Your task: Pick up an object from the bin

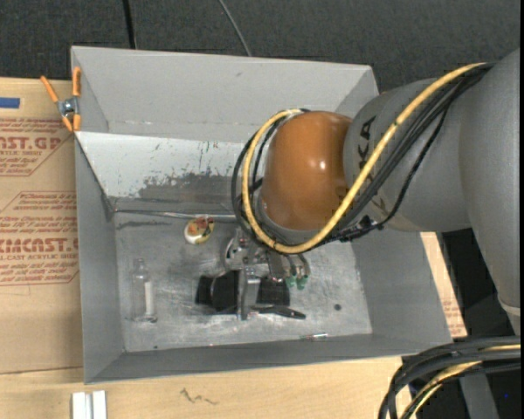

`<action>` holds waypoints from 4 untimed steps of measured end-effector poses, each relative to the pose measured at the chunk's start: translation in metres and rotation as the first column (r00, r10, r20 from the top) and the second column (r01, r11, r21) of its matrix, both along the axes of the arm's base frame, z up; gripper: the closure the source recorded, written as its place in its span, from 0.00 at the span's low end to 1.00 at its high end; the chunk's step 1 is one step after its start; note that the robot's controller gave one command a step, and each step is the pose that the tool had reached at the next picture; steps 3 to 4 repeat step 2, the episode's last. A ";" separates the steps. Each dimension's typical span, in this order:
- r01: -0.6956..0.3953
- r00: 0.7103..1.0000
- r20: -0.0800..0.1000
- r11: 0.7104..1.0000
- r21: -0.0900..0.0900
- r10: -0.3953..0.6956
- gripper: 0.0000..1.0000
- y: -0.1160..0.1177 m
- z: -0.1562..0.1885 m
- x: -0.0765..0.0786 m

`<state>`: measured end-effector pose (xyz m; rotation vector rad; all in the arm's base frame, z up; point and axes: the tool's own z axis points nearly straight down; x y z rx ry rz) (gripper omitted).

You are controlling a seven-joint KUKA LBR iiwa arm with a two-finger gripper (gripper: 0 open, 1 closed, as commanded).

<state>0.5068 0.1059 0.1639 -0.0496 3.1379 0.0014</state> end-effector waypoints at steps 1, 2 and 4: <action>0.010 1.000 -0.014 1.000 -0.003 -0.010 1.00 0.003 0.040 -0.004; 0.013 1.000 -0.010 1.000 -0.001 -0.013 1.00 0.005 0.056 -0.003; 0.013 1.000 -0.010 1.000 -0.001 -0.013 1.00 0.005 0.056 -0.003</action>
Offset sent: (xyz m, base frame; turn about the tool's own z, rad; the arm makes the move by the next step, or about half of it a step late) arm -0.0010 0.0083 -0.0939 0.1518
